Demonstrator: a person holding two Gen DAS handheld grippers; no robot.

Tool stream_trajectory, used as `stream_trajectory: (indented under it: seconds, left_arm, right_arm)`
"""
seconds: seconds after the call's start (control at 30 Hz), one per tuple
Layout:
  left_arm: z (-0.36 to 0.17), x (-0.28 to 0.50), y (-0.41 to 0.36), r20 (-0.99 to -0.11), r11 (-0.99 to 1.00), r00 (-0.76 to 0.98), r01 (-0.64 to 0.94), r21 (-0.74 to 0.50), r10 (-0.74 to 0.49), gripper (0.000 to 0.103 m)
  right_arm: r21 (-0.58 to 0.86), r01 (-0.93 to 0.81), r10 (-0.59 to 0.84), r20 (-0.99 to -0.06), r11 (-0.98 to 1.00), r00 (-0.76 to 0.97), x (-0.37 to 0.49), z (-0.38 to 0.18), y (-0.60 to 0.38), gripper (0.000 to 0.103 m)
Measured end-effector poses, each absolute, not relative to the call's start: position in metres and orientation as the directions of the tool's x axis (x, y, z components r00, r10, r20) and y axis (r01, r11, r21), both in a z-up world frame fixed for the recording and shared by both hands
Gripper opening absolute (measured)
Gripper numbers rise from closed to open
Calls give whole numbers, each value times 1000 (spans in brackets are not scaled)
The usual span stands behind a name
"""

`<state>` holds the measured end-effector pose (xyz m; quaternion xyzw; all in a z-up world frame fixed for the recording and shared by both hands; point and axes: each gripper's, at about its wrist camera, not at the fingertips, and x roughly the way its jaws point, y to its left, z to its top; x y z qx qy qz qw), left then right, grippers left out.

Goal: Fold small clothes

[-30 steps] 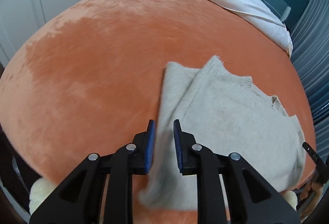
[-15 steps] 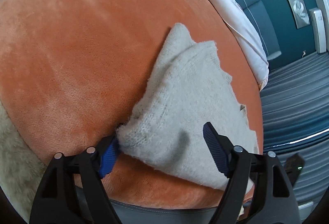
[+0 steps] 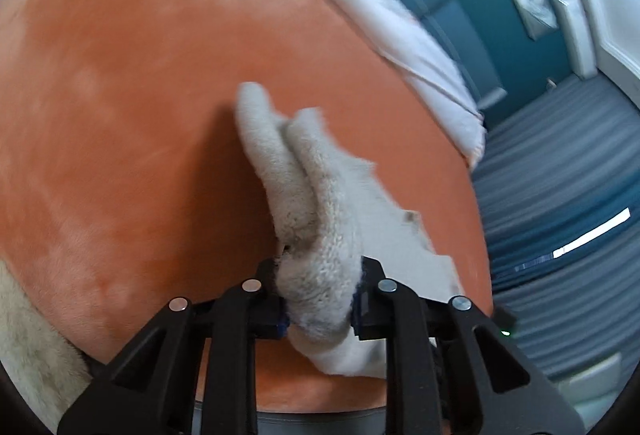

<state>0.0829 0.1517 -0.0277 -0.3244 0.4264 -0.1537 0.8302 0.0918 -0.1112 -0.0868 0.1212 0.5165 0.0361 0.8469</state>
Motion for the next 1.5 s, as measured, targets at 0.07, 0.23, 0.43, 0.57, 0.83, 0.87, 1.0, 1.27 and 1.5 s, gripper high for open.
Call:
stream_trajectory:
  seconds: [0.07,0.23,0.43,0.57,0.83,0.87,1.0,1.27,1.5]
  left_arm:
    - [7,82,120,-575,758,598,88,-646,-559,19]
    - [67,81,18,-519,741,544,348,-575,-659,19]
    - [36,83,-115,-600,701,378,496,-513,-706,20]
    - [-38,77,-168,-747,741,248,502,-446,-617,30]
    - [-43,40,-118,-790,833,429,523,-178,-438,90]
    - [-47,37,-112,-797,849,458,514,-123,-393,90]
    - [-76,44,-98,-851,886,451,462,-35,-269,90]
    - [-103,57,-63,-891,905,343,398,-150,-298,30]
    - [-100,59,-56,-886,904,304,357,-233,-349,10]
  right_arm:
    - [298,88,221,-846,950,485,84,-79,-123,21]
    - [382,160,229,-786,910,574,46,-45,-188,23]
    - [382,303,115,-766,873,632,-12,-18,-293,32]
    - [377,367,83,-785,850,614,-39,-23,-330,37]
    - [521,314,220,-727,794,650,-38,-23,-334,67]
    - [545,305,248,-719,781,650,-30,-23,-330,69]
    - [596,310,335,-728,740,599,6,-30,-310,70]
    - [408,263,257,-849,875,462,61,-50,-260,27]
    - [569,23,356,-545,822,759,26,58,-280,20]
